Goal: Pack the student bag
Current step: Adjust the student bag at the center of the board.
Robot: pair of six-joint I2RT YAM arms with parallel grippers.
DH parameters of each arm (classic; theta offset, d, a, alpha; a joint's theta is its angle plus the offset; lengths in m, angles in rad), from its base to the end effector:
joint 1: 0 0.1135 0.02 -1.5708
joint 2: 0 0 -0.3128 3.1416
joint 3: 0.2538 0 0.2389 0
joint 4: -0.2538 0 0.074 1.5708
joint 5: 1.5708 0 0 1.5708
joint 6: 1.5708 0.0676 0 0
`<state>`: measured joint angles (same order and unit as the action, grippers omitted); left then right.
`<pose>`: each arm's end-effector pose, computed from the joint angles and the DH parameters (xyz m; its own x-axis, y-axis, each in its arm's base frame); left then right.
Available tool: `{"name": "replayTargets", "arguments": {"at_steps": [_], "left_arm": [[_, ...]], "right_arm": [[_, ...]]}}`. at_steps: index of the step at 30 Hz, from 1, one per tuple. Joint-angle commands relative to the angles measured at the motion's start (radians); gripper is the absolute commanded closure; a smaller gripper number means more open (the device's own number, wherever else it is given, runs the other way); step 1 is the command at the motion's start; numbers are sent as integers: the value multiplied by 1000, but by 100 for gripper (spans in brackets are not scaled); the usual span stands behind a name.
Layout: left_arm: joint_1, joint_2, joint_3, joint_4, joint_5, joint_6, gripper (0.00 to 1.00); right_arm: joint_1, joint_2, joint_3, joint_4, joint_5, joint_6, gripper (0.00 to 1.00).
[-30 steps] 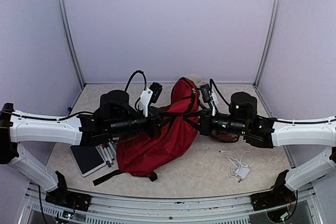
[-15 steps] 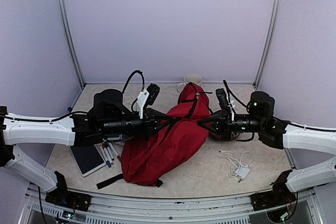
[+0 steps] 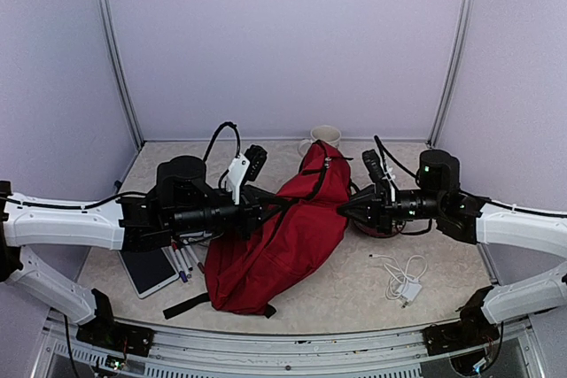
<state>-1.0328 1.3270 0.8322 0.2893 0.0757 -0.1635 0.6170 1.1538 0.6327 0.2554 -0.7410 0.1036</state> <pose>0.1570 -0.2731 0.3312 -0.2487 0.1001 -0.9634 0.8653 0.4699 -0.1746 0.1720 0.1780 0.3039 -0.3121 -0.1278 -0.9414 -0.9308 0.2394 0.2761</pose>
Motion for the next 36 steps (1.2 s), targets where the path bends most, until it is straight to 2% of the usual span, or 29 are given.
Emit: {"name": "replayTargets", "arguments": {"at_steps": [1,5,8,11,14,16,20,22,28,33,36], "left_arm": [[-2,-55,17,44,-196,29,100],[-12,-6,16,92,-181,-6,100],[-17,38,28,118,-171,-33,100],[-18,73,42,151,-166,-72,100],[-18,113,68,183,-163,-122,100],[-21,140,91,198,-155,-143,100],[-26,174,107,234,-137,-176,100],[-30,183,105,259,-116,-191,100],[-63,206,107,305,-76,-220,100],[-67,191,56,417,-12,-266,100],[-65,195,54,428,4,-266,100]], "right_arm": [[-76,-9,53,-203,65,1,64],[-76,-144,82,-220,101,30,51],[-71,-219,117,-296,260,129,42],[24,-240,180,-398,526,283,44],[224,-248,186,-398,820,448,48],[326,-220,183,-375,900,529,55],[374,-99,208,-338,823,627,62],[373,-18,206,-276,746,669,60],[338,159,253,-134,656,687,42],[295,224,257,-77,561,665,47],[273,218,222,-6,504,664,48]]}}
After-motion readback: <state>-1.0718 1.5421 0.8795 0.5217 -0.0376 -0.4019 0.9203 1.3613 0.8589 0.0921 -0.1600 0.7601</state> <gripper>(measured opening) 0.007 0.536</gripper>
